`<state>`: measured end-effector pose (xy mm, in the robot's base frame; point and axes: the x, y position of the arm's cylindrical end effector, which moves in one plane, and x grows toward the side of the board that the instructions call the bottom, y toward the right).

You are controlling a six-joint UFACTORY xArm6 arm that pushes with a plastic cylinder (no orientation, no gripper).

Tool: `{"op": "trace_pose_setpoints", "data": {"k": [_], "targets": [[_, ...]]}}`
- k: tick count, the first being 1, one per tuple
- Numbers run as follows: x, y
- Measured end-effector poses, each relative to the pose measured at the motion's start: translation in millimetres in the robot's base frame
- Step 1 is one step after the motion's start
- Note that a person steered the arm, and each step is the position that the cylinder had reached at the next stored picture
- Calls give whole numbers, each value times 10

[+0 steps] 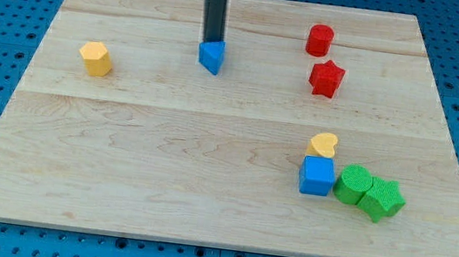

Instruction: Push the blue triangle into the blue cube

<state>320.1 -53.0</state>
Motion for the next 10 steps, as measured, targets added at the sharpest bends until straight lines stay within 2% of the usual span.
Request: {"op": "trace_pose_setpoints", "data": {"k": [2,3,4,5,6,7,9,10], "targets": [[699,274],[887,-347],[1083,-436],[1033,-82],[793,489],[877,744],[1319,584],[1367,794]]}}
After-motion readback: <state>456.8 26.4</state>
